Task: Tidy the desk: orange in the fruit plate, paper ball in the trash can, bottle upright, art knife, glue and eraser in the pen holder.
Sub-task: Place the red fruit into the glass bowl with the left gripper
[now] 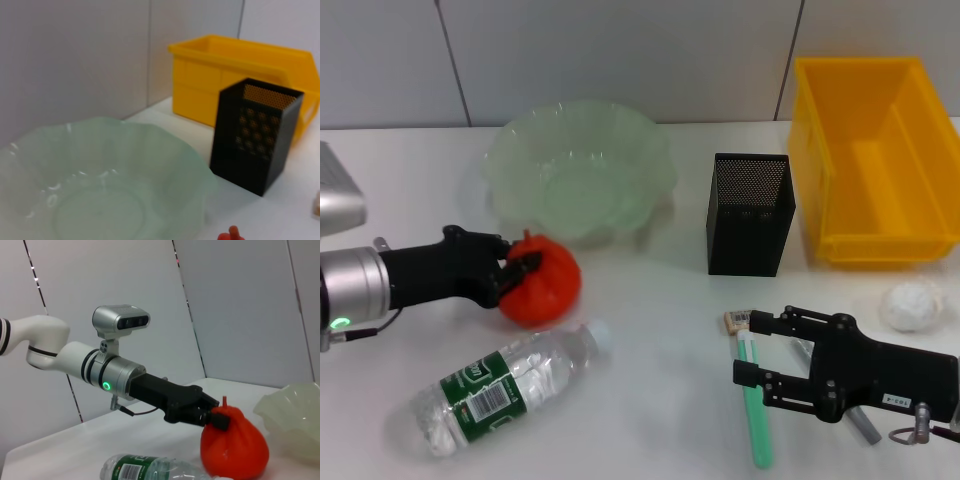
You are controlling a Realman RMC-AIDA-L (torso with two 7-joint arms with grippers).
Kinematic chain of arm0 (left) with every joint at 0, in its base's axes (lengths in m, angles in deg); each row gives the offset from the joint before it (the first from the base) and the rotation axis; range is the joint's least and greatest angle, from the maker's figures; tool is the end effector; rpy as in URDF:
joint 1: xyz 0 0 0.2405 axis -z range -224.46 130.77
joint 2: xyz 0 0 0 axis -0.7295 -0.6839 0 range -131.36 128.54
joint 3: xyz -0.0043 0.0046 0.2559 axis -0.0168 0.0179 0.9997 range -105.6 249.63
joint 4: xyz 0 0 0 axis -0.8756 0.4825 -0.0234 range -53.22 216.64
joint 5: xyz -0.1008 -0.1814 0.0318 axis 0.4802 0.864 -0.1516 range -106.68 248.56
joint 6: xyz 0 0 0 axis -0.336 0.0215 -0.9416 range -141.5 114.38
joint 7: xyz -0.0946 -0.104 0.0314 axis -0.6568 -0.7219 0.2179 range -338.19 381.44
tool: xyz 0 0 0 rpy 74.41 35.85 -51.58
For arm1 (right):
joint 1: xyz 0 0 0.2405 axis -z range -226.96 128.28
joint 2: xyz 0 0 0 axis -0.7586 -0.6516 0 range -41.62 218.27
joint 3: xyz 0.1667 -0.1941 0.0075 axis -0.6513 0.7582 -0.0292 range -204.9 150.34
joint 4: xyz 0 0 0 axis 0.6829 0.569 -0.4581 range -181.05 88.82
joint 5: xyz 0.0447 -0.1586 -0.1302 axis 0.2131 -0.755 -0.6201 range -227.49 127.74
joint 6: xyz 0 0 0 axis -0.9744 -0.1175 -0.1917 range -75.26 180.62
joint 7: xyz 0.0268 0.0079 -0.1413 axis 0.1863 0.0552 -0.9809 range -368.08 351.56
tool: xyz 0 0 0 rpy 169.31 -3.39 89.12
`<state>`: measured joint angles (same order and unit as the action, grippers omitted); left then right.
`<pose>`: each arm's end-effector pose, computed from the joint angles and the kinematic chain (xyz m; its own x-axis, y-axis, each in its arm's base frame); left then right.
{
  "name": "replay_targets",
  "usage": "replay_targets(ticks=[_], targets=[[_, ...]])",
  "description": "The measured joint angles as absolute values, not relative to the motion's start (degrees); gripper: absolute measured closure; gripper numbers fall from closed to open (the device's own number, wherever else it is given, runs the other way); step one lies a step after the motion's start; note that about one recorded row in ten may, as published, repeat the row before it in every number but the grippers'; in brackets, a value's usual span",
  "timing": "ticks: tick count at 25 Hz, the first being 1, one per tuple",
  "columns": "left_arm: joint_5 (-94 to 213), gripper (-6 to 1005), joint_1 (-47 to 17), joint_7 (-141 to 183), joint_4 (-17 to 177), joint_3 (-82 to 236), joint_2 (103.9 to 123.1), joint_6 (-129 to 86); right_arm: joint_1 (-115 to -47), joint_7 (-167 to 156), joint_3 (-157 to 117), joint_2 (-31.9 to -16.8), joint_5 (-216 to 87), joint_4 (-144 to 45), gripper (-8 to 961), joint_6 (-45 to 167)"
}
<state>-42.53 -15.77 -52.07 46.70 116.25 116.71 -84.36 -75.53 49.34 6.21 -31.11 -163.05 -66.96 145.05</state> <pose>-0.2874 0.3617 -0.0056 0.8720 0.3040 0.3836 0.4514 -0.8025 -0.3902 0.2864 0.2759 -0.0381 0.7325 -0.2634 -0.6277 -0.4271 -0.8958 -0.1226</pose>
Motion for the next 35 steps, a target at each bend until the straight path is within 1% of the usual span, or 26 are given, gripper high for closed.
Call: replay_targets(ticks=[5, 7, 8, 11, 12, 15, 16, 17, 18, 19, 22, 24, 25, 26, 28, 29, 30, 31, 35], targets=[[-41.7, 861, -16.7, -51.9, 45.9, 113.6, 115.65, -87.9, -75.6, 49.3, 6.3, -31.06, -163.0, -66.9, 257, 145.3], [-41.7, 874, -16.7, -51.9, 45.9, 113.6, 115.65, -87.9, -75.7, 49.3, 6.3, -31.04, -163.0, -66.9, 257, 145.3], [-40.3, 881, -17.2, -52.0, 45.3, 111.4, 114.89, -91.5, -75.7, 49.3, 6.3, -31.04, -163.0, -66.9, 257, 145.4], [-38.3, 901, -17.5, -52.4, 44.8, 108.5, 114.04, -96.5, -75.8, 49.3, 6.3, -31.02, -163.0, -66.9, 257, 145.4], [-36.1, 908, -17.5, -52.4, 44.7, 106.8, 113.45, -100.8, -75.8, 49.3, 6.3, -31.03, -163.0, -66.9, 257, 145.4], [-33.1, 927, -17.5, -51.8, 44.9, 105.9, 113.25, -103.7, -75.8, 49.3, 6.3, -31.02, -163.1, -66.9, 257, 145.5], [-30.9, 934, -17.4, -51.2, 45.0, 105.6, 113.33, -104.9, -75.8, 49.3, 6.3, -31.02, -163.1, -66.8, 258, 145.5], [-28.5, 934, -17.2, -50.2, 45.2, 105.6, 113.96, -105.2, -75.8, 49.3, 6.3, -31.03, -163.1, -66.8, 258, 145.5], [-27.3, 934, -16.6, -49.1, 45.2, 105.7, 114.91, -104.5, -75.8, 49.3, 6.3, -31.03, -163.1, -66.8, 258, 145.5], [-26.4, 934, -15.5, -47.4, 45.4, 105.9, 116.29, -102.6, -75.8, 49.3, 6.4, -31.05, -163.1, -66.8, 258, 145.6], [-25.7, 934, -12.6, -45.1, 48.6, 106.3, 117.33, -97.5, -75.8, 49.3, 6.4, -31.07, -163.1, -66.8, 258, 145.6], [-25.3, 934, -11.5, -44.6, 50.4, 106.4, 117.33, -95.5, -75.8, 49.3, 6.4, -31.08, -163.1, -66.8, 258, 145.6], [-24.7, 933, -10.0, -44.0, 53.0, 106.5, 117.31, -92.9, -75.8, 49.3, 6.4, -31.08, -163.1, -66.8, 258, 145.7], [-23.8, 933, -7.1, -42.4, 57.3, 106.5, 117.33, -86.7, -75.8, 49.2, 6.4, -31.08, -163.1, -66.7, 258, 145.7], [-23.6, 933, -6.2, -41.7, 58.3, 106.5, 117.39, -84.6, -76.0, 48.4, 6.4, -31.09, -163.1, -66.2, 258, 145.7], [-23.6, 933, -4.3, -40.0, 60.3, 106.6, 117.52, -80.9, -76.1, 47.8, 6.4, -31.06, -163.1, -65.8, 257, 145.7], [-23.6, 933, -4.3, -40.0, 60.3, 106.6, 117.52, -80.9, -76.1, 47.5, 6.4, -31.05, -163.1, -65.4, 257, 145.8], [-23.8, 933, -2.1, -38.3, 62.6, 106.9, 117.59, -77.2, -76.2, 47.4, 6.4, -31.02, -163.1, -65.3, 257, 145.8], [-23.8, 935, -0.4, -37.8, 64.1, 108.5, 117.68, -72.8, -76.4, 47.2, 6.4, -31.02, -163.1, -65.2, 257, 145.8]])
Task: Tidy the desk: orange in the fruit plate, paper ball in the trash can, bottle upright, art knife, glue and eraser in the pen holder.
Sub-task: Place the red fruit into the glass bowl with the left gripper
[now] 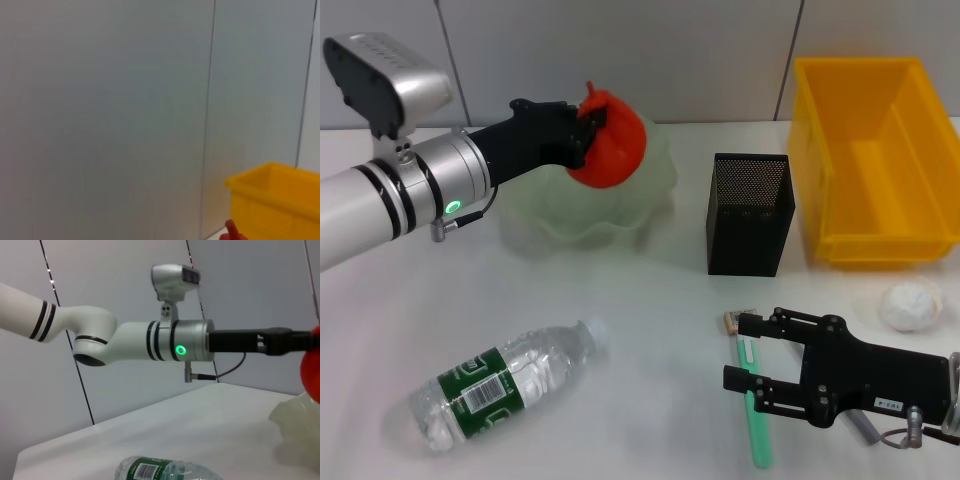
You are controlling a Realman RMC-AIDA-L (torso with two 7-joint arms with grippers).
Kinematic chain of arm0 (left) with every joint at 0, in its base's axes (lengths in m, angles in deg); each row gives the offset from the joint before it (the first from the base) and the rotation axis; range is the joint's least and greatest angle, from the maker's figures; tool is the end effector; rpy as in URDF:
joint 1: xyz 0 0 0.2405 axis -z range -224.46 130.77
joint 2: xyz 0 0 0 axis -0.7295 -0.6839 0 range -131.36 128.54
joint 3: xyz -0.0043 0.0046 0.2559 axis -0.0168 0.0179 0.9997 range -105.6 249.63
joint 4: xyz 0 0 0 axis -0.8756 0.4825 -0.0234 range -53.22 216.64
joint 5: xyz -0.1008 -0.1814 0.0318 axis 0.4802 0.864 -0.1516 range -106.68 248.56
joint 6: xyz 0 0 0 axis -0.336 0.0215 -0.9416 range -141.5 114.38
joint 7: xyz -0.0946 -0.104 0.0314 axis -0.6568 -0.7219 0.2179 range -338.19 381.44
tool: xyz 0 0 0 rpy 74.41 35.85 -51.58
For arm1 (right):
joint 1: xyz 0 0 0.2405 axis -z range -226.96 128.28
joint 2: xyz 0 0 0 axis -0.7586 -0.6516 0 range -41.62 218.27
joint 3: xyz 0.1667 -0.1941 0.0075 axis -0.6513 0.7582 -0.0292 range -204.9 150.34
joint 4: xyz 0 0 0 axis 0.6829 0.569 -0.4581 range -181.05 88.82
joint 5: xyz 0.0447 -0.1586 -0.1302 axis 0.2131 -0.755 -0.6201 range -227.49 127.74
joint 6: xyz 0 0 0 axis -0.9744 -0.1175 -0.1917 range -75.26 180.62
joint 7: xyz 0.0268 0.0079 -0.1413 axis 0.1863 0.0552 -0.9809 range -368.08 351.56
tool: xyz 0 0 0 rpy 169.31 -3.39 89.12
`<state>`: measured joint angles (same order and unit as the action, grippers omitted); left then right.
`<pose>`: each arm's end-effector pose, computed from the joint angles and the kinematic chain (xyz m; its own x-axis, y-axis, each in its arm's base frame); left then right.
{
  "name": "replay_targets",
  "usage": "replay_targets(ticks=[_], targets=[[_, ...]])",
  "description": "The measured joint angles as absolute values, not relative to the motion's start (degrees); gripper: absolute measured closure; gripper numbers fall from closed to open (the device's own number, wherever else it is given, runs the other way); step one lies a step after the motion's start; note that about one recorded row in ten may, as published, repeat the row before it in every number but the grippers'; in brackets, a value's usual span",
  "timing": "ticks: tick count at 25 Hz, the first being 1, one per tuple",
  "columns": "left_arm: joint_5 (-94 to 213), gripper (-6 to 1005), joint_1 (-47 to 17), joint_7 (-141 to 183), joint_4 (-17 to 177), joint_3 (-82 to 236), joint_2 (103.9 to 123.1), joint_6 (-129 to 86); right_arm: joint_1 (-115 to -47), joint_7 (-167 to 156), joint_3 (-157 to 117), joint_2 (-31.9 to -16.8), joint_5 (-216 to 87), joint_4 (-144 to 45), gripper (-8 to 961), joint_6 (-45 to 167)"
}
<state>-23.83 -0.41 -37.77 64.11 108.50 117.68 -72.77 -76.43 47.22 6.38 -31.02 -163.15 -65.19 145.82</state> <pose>-0.2102 0.4305 -0.0276 0.7696 0.1508 0.6204 0.5158 -0.7195 -0.4650 0.2806 0.2747 -0.0425 0.7345 -0.2393 -0.6350 -0.3933 -0.9127 -0.1111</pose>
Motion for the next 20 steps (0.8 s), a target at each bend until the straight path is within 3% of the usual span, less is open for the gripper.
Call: replay_targets(ticks=[11, 20], targets=[[-19.5, 919, 1.2, -35.7, 66.4, 110.0, 117.8, -62.4, -76.7, 46.4, 6.4, -31.02, -163.2, -65.2, 258, 145.5], [-19.3, 599, 1.1, -35.7, 66.7, 110.1, 117.77, -62.4, -77.2, 46.4, 6.4, -30.97, -163.4, -65.2, 257, 145.2]])
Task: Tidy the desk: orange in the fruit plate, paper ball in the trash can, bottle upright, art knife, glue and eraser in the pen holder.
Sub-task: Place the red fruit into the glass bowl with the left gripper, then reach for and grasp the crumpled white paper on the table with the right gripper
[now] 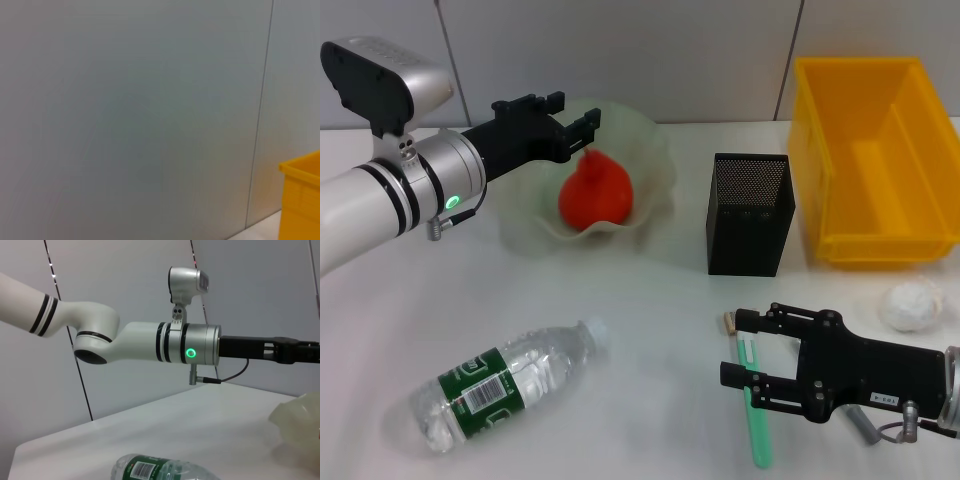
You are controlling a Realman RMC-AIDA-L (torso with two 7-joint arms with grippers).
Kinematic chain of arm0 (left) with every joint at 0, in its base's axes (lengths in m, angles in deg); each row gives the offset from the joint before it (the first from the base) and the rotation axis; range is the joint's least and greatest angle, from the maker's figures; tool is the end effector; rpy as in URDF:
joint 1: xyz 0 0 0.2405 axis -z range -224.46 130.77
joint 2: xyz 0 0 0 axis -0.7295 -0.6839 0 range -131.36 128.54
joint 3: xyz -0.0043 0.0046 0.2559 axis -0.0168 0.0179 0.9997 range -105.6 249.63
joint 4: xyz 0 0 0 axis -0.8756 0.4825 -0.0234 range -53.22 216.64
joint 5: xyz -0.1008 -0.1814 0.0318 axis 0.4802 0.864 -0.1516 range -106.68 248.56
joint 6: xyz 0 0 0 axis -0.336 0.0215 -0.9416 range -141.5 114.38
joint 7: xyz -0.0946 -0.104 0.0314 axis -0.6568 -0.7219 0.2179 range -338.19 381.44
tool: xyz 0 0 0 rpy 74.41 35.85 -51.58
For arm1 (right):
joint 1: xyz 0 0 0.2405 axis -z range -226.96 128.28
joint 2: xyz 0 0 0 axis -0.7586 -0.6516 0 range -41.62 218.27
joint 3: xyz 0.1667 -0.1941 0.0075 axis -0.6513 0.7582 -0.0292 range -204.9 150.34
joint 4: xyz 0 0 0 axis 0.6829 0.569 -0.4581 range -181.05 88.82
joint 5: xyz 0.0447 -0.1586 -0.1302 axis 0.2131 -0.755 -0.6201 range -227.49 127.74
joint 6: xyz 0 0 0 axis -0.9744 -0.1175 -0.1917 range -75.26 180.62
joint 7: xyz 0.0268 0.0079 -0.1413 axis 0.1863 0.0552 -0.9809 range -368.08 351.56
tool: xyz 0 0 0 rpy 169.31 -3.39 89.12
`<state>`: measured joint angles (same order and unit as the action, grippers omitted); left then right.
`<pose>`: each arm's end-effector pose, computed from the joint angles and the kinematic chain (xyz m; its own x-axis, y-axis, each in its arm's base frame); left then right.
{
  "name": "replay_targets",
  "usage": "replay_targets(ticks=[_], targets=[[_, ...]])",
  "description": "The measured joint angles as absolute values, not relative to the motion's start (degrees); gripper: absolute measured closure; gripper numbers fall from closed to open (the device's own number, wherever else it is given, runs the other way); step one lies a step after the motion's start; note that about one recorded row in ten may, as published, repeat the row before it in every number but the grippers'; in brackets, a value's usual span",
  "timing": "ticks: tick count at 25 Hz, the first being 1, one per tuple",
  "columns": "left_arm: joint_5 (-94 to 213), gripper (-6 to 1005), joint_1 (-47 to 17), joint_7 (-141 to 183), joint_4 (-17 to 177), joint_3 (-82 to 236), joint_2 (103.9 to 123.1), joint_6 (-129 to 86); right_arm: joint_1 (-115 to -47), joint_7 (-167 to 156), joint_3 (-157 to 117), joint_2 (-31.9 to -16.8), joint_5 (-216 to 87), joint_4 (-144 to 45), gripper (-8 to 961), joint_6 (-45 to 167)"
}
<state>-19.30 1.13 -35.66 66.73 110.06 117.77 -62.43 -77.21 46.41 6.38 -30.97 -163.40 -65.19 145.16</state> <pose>-0.2207 0.4447 -0.0324 0.7808 0.2060 0.5899 0.5710 -0.6185 -0.5398 0.2785 0.2792 -0.0429 0.7490 -0.2195 -0.6251 -0.3743 -0.9187 -0.1258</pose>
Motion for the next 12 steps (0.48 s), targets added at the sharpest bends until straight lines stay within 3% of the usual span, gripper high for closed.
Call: replay_targets(ticks=[2, 12], targets=[[-19.3, 517, 1.0, -35.7, 66.6, 109.9, 117.77, -62.5, -77.3, 46.4, 6.4, -30.96, -163.4, -65.2, 257, 145.2], [-19.0, 295, -1.5, -42.2, 64.4, 109.9, 117.14, -73.8, -77.3, 46.4, 5.6, -30.93, -161.7, -65.5, 258, 145.1]])
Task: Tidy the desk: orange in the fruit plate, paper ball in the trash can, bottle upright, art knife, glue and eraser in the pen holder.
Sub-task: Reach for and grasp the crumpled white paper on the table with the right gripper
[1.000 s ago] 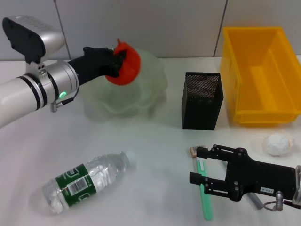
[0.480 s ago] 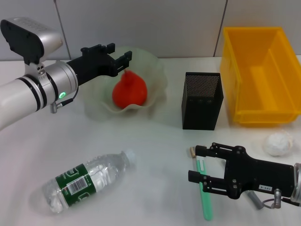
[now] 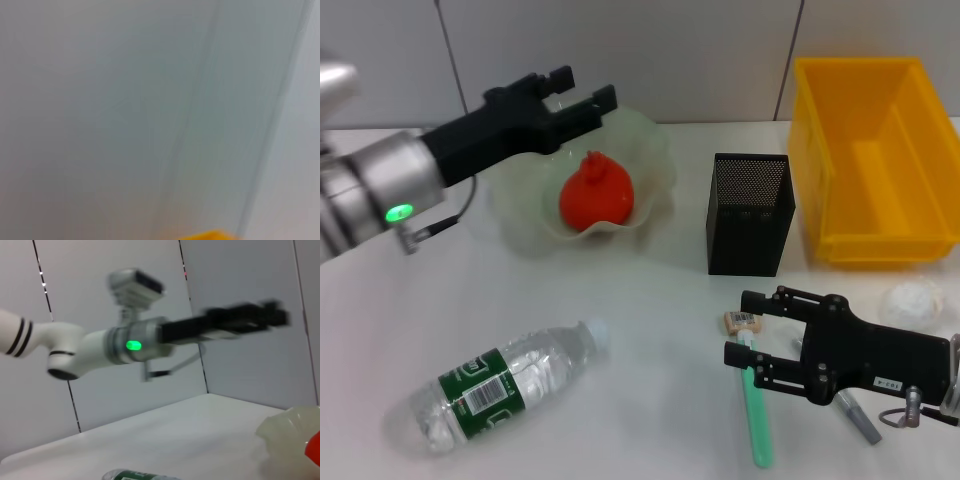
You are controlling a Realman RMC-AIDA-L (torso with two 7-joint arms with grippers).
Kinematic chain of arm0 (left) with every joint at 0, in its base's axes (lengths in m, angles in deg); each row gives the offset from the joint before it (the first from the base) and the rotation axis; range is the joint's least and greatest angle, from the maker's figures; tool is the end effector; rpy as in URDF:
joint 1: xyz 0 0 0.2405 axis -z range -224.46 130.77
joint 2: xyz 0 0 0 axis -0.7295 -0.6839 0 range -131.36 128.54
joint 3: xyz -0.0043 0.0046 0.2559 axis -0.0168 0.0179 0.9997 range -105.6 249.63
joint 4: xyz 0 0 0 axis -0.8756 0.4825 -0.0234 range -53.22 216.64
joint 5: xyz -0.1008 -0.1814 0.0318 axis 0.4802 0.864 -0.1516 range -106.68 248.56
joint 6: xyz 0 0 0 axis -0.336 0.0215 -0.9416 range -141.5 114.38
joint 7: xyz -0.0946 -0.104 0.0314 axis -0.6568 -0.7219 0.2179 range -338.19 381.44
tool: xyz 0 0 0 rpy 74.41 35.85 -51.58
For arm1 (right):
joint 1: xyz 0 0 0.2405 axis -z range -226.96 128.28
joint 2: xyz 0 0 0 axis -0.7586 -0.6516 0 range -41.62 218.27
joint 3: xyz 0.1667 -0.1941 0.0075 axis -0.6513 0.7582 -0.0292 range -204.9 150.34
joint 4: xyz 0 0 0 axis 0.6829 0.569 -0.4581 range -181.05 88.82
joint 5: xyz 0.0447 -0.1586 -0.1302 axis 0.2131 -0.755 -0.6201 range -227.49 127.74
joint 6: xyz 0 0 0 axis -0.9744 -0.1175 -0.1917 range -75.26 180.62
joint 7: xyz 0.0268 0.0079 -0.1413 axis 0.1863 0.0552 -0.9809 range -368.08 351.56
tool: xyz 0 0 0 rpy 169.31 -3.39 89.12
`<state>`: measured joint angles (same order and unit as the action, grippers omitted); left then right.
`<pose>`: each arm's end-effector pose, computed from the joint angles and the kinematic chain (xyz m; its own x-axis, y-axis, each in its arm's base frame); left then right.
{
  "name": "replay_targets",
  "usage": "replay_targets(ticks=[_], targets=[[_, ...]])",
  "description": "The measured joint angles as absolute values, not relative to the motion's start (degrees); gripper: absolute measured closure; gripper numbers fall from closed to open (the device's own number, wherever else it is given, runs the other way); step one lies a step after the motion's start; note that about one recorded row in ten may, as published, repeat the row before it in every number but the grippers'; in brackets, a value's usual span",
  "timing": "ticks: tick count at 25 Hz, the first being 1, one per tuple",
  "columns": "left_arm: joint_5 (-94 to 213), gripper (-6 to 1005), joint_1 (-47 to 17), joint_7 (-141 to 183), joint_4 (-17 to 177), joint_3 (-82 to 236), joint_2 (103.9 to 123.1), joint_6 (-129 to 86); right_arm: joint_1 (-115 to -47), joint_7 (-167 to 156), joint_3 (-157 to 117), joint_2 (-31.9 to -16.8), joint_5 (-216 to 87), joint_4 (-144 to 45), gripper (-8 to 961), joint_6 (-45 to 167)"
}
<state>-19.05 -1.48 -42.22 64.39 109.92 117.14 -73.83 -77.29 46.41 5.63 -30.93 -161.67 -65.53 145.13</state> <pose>-0.2133 0.4298 -0.0196 0.6861 0.2001 0.6994 0.6077 -0.6861 -0.3999 0.2771 0.2846 -0.0378 0.7350 -0.2026 -0.6471 -0.3853 -0.9101 -0.1527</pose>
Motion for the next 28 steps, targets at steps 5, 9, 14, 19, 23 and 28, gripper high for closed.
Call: replay_targets(ticks=[5, 9, 14, 19, 23, 28], targets=[[-20.7, 231, -14.3, -54.5, 50.8, 112.6, 115.85, -106.9, -77.3, 46.4, 5.6, -30.93, -160.4, -65.6, 258, 145.2], [-21.4, 231, -17.9, -55.6, 49.9, 120.0, 113.39, -112.7, -77.3, 47.2, 5.6, -30.82, -159.6, -65.9, 258, 145.5], [-22.6, 231, -20.3, -53.6, 49.8, 126.5, 112.23, -114.2, -77.8, 50.6, 5.8, -30.67, -159.3, -67.0, 257, 145.5], [-26.3, 231, -21.7, -49.7, 50.3, 126.7, 112.96, -113.2, -78.8, 58.1, 6.4, -30.61, -159.3, -70.6, 257, 145.8], [-27.4, 231, -22.0, -46.8, 50.4, 127.0, 114.31, -111.0, -79.7, 74.7, 13.2, -30.59, -159.9, -83.4, 257, 148.4], [-27.4, 231, -21.6, -46.0, 50.5, 127.1, 114.43, -110.1, -78.5, 98.3, 24.4, -30.25, -167.6, -107.6, 258, 150.1]])
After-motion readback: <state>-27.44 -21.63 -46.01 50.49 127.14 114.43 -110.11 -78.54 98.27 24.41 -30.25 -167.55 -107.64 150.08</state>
